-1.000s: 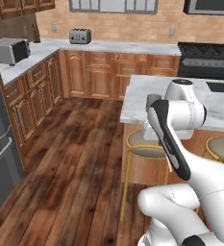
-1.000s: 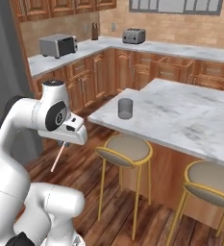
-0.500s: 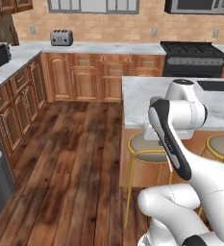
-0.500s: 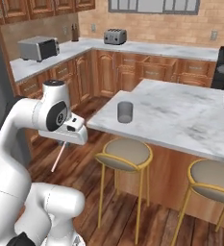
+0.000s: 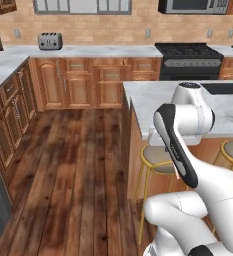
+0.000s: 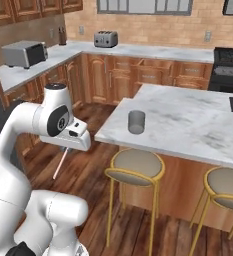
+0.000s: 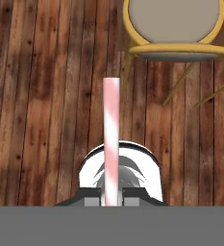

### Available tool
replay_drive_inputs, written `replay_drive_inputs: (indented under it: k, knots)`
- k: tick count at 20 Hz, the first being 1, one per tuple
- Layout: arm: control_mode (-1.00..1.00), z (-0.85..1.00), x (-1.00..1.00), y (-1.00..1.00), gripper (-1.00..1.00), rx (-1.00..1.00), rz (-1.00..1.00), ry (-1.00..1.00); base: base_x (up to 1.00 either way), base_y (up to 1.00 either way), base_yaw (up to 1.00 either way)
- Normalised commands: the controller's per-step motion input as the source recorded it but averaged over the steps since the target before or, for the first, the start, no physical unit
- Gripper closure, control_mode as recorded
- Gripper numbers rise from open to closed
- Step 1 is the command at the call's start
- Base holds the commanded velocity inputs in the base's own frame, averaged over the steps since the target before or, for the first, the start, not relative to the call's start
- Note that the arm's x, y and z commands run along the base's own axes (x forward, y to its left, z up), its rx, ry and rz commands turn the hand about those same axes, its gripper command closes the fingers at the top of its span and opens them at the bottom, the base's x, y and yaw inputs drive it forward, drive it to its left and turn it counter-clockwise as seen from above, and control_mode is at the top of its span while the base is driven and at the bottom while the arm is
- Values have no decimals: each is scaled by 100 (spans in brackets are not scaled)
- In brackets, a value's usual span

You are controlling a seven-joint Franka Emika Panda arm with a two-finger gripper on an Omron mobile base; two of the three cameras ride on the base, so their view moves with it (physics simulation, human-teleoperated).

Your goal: Take a straw from the drawer in front and place it inside the glass cup on the dining counter.

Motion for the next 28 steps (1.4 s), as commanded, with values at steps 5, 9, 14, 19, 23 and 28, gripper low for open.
replay_drive_inputs:
  k: [5,9,14,19,23,28]
  knots:
    - [100,0,0,0,100,0,0,0,54,30,-23]
    - [100,0,0,0,100,0,0,0,52,33,-23]
    - [100,0,0,0,100,0,0,0,48,32,-23]
    - [100,0,0,0,100,0,0,0,39,26,-23]
    - [100,0,0,0,100,0,0,0,31,26,-20]
    - [100,0,0,0,100,0,0,0,22,24,-19]
